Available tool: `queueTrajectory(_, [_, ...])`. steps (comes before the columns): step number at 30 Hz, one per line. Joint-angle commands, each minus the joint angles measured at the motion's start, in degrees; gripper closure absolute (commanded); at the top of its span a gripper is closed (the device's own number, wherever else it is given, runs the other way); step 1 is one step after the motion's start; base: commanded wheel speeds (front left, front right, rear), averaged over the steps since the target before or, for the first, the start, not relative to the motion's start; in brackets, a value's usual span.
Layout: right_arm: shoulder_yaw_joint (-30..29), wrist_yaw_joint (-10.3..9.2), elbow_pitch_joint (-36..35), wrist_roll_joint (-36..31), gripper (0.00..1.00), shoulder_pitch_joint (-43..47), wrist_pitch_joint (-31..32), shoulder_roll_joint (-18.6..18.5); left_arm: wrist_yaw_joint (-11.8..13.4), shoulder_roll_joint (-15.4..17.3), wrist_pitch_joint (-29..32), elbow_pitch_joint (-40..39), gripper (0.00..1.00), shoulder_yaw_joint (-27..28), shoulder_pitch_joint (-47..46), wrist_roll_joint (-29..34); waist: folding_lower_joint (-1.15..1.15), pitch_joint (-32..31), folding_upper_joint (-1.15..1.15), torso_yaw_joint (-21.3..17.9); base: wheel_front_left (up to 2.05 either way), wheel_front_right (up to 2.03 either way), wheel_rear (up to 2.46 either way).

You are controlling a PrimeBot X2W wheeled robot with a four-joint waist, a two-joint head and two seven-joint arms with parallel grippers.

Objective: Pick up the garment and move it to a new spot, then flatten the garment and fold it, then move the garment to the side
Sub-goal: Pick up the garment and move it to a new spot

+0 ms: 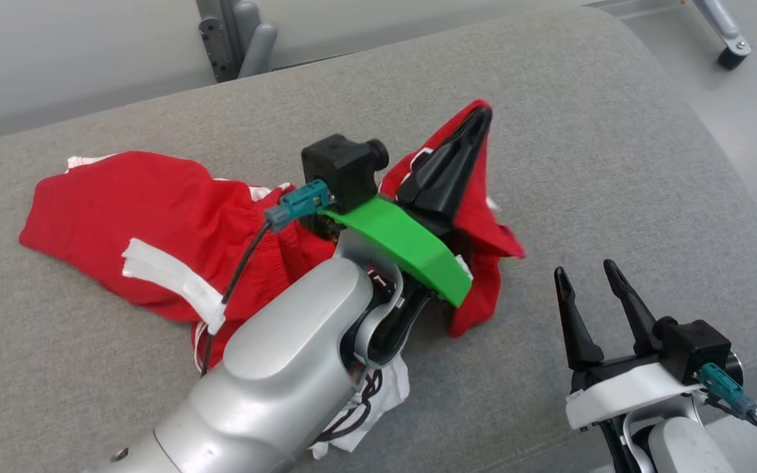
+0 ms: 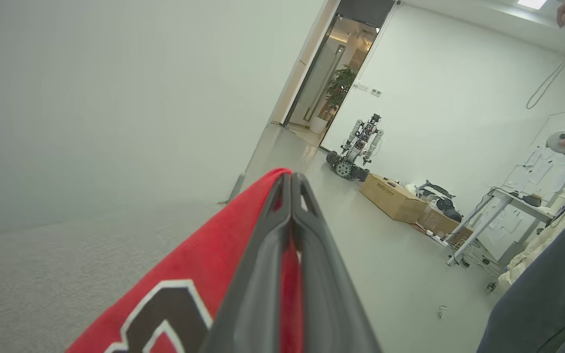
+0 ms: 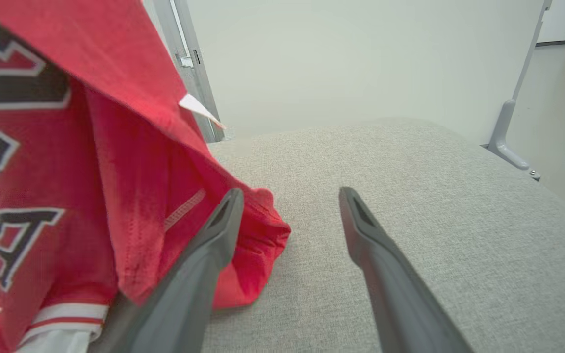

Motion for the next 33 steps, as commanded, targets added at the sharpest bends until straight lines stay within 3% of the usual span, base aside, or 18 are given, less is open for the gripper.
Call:
queueTrajectory(1, [-0.3,0.00,-0.1,0.4,0.00,-0.4,-0.2,-0.1,0.0,0.3,-0.5,3.7,1.00,-0.9,1.4,-0.3,0.00,1.1,0.28,-2.1,0.00,0.00,0.00])
queueTrajectory(9, [-1.1,0.00,0.1,0.8,0.00,0.1,-0.2,-0.1,-2.3,0.3,-1.3,22.3,1.00,-4.2,6.6,1.9,0.00,1.9,0.28,-1.6,0.00,0.00,0.00])
queueTrajectory(18, [-1.5,0.00,0.2,-0.2,0.00,-0.8,-0.2,-0.1,-4.5,0.3,-1.5,27.1,1.00,-7.1,8.1,1.4,0.00,1.7,0.28,1.1,0.00,0.00,0.00])
queueTrajectory(19, [-1.4,0.00,0.2,-0.4,0.00,-0.8,-0.2,-0.1,-4.4,0.2,-1.5,26.9,0.92,-7.6,7.6,1.4,0.00,1.5,0.28,1.4,0.00,0.00,0.00])
queueTrajectory(20, [-1.5,0.00,0.3,-0.6,0.00,-0.7,-0.2,-0.1,-3.6,0.3,-1.5,25.7,0.00,-7.9,5.9,1.6,0.00,1.2,0.28,1.8,0.00,0.00,0.00])
queueTrajectory(25, [-1.8,0.00,0.3,-1.1,0.00,0.1,-0.2,-0.1,-1.9,0.7,-1.6,19.9,0.00,-6.5,2.8,3.4,0.00,0.1,0.28,2.3,0.00,0.00,0.00])
queueTrajectory(28, [-2.0,0.00,0.1,-1.0,0.00,0.5,-0.2,-0.1,0.4,3.9,-1.5,16.5,0.00,-5.4,1.7,5.0,0.00,-0.4,0.28,2.1,0.00,0.00,0.00])
queueTrajectory(33, [-2.1,0.00,0.1,-0.4,0.00,1.4,-0.2,-0.1,4.5,11.0,3.8,14.2,0.00,-6.0,1.9,6.4,0.00,-0.9,0.28,1.6,0.00,0.00,0.00])
